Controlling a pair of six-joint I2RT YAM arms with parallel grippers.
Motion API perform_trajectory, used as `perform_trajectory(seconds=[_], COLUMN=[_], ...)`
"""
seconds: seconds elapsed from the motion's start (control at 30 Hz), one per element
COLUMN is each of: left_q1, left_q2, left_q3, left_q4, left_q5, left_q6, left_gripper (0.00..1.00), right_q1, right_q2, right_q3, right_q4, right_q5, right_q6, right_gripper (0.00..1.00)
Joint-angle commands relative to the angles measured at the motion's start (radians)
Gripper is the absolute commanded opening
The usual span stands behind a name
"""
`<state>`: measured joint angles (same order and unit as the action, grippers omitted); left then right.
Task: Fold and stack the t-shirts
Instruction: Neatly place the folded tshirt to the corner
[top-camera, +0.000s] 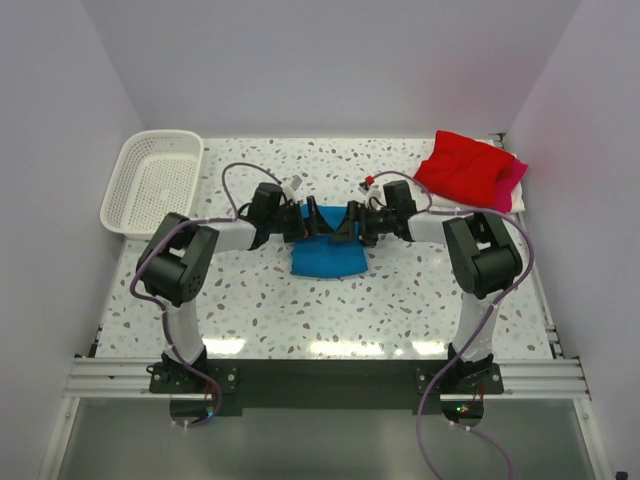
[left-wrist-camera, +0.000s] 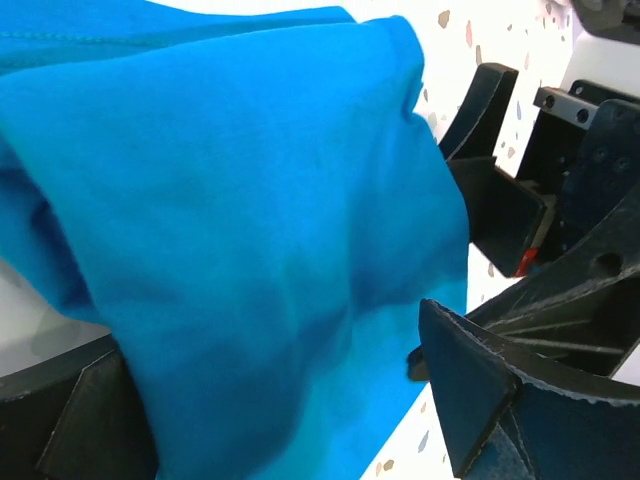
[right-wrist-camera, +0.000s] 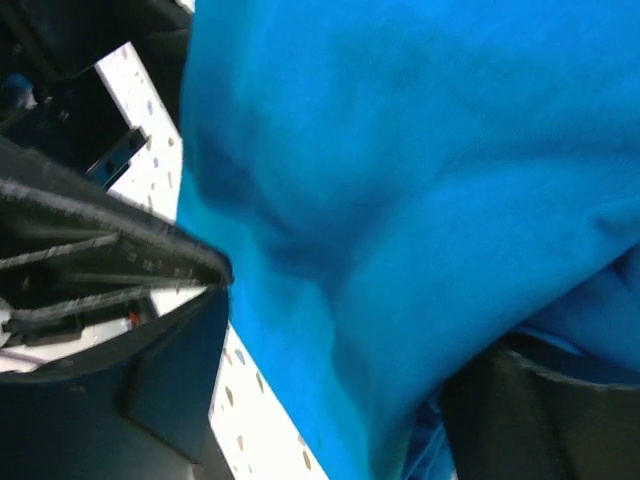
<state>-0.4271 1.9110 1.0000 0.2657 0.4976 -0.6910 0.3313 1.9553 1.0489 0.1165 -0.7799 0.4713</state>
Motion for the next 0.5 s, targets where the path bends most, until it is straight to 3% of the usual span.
perform_trajectory(seconds=[0.0,0.23,0.27,0.33,0.47], left_q1=[-0.022,-0.025,-0.027,-0.027,-0.010], left_q2=[-0.019,-0.092,-0.095,-0.107,-0.124], left_q3=[-0.031,-0.098,-0.101,-0.098,-0.064], left_q4=[0.013,0.059,0.061,0.052,-0.014], left_q5=[-0.027,-0.060,-0.060,-0.070,-0.088], left_q6=[-0.033,-0.088,-0.093,-0.090,-0.044], left_gripper=[0.98,0.98,0.98,0.98,0.99], right_q1=[0.046,0.087,0.087,0.092,0.089], right_q2=[0.059,0.067,0.068,0.068,0.030], right_q3=[-0.016,-0.035,-0.044,-0.050,-0.036], right_q4=[-0.009,0.003,0.008,-0.001,-0.101], right_q5=[0.171,0.312,0.324,0.358,0.421], right_q6=[0.047,0.098,0.110,0.116,0.057], right_gripper=[0.77,0.38,0.18,0.01,0.00])
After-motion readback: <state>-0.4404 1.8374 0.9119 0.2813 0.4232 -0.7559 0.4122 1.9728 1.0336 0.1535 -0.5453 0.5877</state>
